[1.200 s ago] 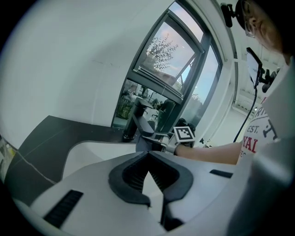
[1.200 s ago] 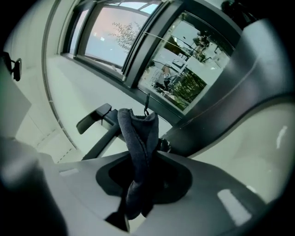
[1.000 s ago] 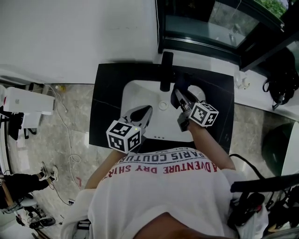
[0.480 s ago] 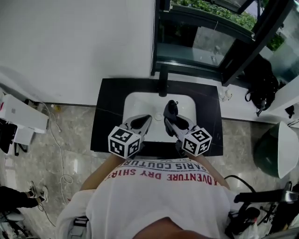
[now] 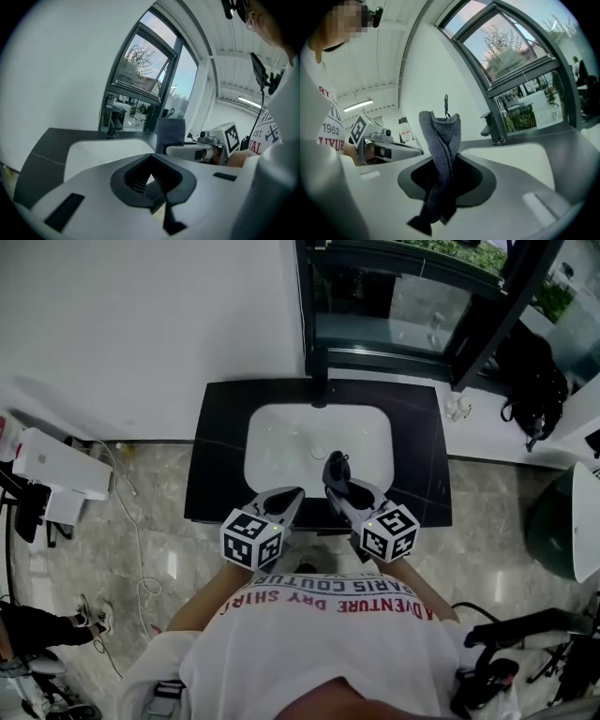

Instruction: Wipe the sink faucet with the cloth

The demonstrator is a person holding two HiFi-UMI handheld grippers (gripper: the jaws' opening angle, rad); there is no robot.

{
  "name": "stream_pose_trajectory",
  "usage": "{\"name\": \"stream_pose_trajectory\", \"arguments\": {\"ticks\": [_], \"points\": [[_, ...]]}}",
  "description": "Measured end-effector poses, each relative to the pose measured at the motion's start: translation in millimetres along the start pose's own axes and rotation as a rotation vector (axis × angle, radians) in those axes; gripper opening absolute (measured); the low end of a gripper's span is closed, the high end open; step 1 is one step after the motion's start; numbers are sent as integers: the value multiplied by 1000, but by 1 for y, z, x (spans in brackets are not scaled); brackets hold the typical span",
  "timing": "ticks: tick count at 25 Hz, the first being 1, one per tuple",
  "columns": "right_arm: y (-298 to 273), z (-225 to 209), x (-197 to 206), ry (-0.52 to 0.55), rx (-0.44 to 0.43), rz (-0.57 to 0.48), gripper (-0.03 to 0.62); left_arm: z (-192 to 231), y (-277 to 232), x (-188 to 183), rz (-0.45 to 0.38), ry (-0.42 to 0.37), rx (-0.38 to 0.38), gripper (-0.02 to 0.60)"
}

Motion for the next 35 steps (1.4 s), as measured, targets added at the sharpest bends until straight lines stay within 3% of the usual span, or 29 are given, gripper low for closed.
{"name": "stream_pose_trajectory", "arguments": {"ticks": [5, 8, 11, 14, 20, 23, 29, 35], "points": [[9, 30, 19, -41, 14, -41, 79, -7, 25, 0, 13, -45, 12, 2], [-4, 46, 8, 2, 40, -69, 78, 12, 37, -12, -19, -70, 29, 2], [-31, 56, -5, 44, 100, -101, 78, 43, 37, -25, -42, -102, 94, 2], [-80, 72, -10, 53, 157, -123, 78, 93, 48, -41, -62, -141, 149, 2], [-205, 118, -25, 27, 267, -179, 79, 234, 91, -73, -37, -175, 197, 1], [-247, 139, -28, 31, 317, -184, 78, 273, 105, -87, -35, -194, 249, 1], [-273, 157, -32, 53, 440, -184, 78, 296, 108, -96, -34, -211, 357, 1], [-264, 132, -34, 39, 503, -198, 78, 284, 79, -95, -5, -212, 401, 1]]}}
Point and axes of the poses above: the fingertips, and each gripper's own axes: y backward along the fingers, z to its left, x out of its underside, the point moved 9 cm from there along y, backward along the fingers, and after that the axes turned 1 degree about -z, right-handed, at the moved point
